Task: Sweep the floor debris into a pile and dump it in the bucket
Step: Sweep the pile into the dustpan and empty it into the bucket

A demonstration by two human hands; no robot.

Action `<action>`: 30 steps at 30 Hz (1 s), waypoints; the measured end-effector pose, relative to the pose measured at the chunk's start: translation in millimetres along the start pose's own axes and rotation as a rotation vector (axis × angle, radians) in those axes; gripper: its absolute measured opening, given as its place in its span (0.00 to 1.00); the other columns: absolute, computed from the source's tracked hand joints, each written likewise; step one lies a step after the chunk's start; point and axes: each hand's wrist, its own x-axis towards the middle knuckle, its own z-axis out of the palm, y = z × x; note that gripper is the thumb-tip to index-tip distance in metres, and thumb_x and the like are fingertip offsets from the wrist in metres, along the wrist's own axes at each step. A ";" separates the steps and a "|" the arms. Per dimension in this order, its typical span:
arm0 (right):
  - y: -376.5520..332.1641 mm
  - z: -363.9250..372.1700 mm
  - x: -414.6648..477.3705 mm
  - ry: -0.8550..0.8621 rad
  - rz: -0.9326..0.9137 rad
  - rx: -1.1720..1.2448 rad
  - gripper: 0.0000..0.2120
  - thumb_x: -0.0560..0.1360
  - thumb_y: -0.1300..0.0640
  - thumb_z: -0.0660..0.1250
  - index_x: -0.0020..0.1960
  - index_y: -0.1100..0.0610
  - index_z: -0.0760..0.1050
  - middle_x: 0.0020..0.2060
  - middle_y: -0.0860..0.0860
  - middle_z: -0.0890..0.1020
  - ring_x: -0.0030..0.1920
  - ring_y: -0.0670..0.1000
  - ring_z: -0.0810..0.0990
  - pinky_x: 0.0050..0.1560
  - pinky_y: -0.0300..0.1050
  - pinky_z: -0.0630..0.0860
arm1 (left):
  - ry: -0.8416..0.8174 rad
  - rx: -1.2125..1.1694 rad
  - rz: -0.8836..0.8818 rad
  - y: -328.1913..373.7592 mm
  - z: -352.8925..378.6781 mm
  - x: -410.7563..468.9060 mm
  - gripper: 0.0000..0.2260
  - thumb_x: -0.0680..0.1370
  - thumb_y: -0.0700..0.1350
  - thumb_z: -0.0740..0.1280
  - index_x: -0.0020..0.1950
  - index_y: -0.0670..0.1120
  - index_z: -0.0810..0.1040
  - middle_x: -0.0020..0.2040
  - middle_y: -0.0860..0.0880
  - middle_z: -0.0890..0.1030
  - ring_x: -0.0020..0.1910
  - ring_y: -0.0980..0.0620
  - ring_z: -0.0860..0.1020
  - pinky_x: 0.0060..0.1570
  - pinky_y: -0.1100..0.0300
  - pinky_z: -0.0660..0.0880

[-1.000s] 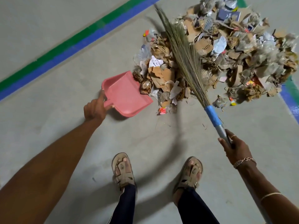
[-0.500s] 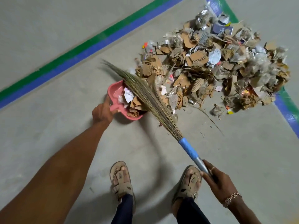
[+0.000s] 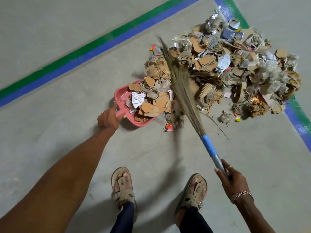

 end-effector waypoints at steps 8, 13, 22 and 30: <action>3.0 3.3 -13.6 -0.110 -0.182 -0.128 0.24 0.74 0.48 0.72 0.70 0.47 0.75 0.40 0.47 0.86 0.34 0.48 0.83 0.35 0.42 0.75 | -0.031 -0.002 -0.039 12.8 -7.6 -2.1 0.27 0.75 0.62 0.70 0.69 0.53 0.70 0.53 0.40 0.82 0.51 0.36 0.80 0.43 0.52 0.73; 2.1 -6.1 -39.4 -0.019 -0.206 -0.166 0.25 0.73 0.51 0.74 0.69 0.45 0.75 0.41 0.47 0.86 0.41 0.56 0.85 0.36 0.42 0.74 | -0.047 -0.047 -0.065 10.4 -6.7 -4.2 0.25 0.75 0.59 0.72 0.68 0.54 0.70 0.53 0.41 0.82 0.52 0.37 0.81 0.45 0.52 0.73; -1.9 -13.0 -45.3 0.127 -0.039 -0.027 0.22 0.75 0.51 0.72 0.68 0.50 0.77 0.40 0.49 0.85 0.36 0.58 0.81 0.39 0.47 0.74 | -0.053 -0.042 -0.075 17.5 -6.9 -11.3 0.27 0.77 0.59 0.71 0.72 0.54 0.68 0.52 0.42 0.82 0.50 0.39 0.81 0.40 0.55 0.69; 9.8 14.6 -37.5 -0.078 -0.104 -0.094 0.23 0.74 0.49 0.72 0.68 0.50 0.77 0.43 0.46 0.86 0.40 0.50 0.84 0.38 0.40 0.73 | -0.038 -0.142 -0.090 26.9 0.8 -21.5 0.30 0.75 0.61 0.71 0.74 0.55 0.68 0.53 0.42 0.83 0.51 0.38 0.81 0.43 0.54 0.71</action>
